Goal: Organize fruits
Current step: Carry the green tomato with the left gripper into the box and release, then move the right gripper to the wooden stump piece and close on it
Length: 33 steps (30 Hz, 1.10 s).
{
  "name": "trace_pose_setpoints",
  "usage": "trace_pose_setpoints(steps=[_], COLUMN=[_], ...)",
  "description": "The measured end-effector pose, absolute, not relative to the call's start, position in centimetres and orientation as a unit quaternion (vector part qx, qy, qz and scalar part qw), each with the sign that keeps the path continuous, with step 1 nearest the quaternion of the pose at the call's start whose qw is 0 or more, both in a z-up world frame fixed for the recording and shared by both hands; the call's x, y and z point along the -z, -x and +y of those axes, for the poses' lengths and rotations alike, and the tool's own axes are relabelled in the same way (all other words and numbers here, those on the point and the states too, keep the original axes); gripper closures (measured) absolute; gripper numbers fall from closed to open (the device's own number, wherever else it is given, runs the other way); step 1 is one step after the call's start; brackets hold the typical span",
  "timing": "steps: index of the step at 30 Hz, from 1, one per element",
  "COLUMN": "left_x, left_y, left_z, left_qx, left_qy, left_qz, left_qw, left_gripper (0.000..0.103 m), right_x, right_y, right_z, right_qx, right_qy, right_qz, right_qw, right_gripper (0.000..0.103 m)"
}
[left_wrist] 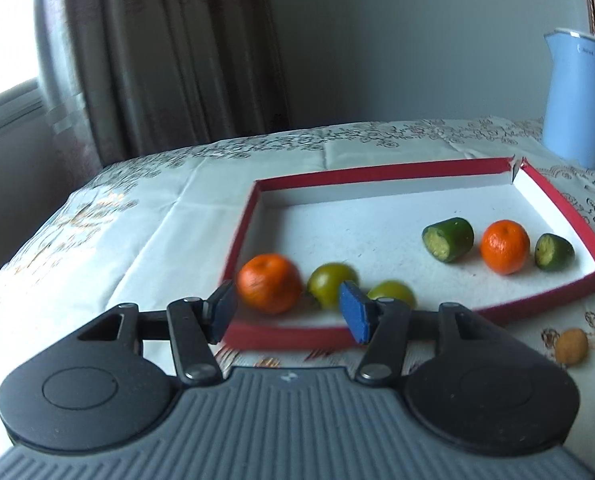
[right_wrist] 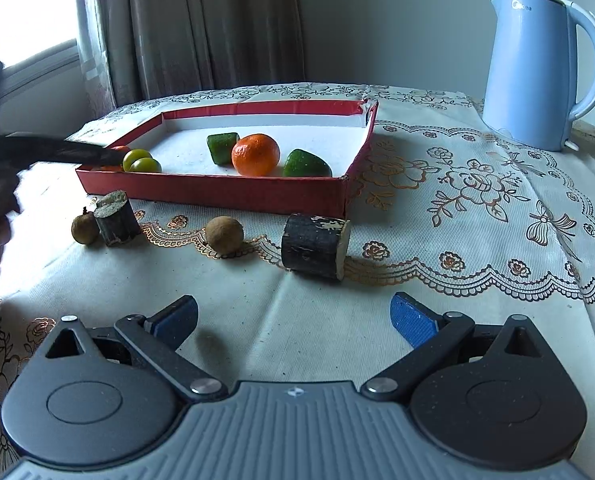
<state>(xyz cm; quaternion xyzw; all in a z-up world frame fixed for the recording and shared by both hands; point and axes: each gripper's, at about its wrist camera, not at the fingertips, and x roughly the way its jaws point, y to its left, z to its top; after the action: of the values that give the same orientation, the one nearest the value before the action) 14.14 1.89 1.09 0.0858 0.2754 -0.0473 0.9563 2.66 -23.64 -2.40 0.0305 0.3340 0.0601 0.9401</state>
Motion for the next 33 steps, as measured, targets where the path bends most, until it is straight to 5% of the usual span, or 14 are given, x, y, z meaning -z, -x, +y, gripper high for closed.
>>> trace_pose_setpoints(steps=[9,18,33], left_x=[1.2,2.1,2.2], left_y=[-7.7,-8.1,-8.5], left_z=[7.4,8.2,9.1], left_qx=[-0.002,-0.024,-0.015], left_qy=[-0.059,-0.045,-0.014], left_qz=[0.291,0.322,0.333], left_qw=[0.955,0.945,0.943], left_gripper=[0.035,0.000,0.000], right_x=[2.5,0.7,-0.9], right_y=[-2.7,-1.3,-7.7], right_z=[-23.5,-21.5,-11.7], right_qx=[-0.058,-0.094,-0.105], right_qy=[-0.024,-0.036,0.041], right_qz=[0.336,0.283,0.271], right_qw=[0.940,0.954,0.956], right_gripper=[0.000,0.000,0.005])
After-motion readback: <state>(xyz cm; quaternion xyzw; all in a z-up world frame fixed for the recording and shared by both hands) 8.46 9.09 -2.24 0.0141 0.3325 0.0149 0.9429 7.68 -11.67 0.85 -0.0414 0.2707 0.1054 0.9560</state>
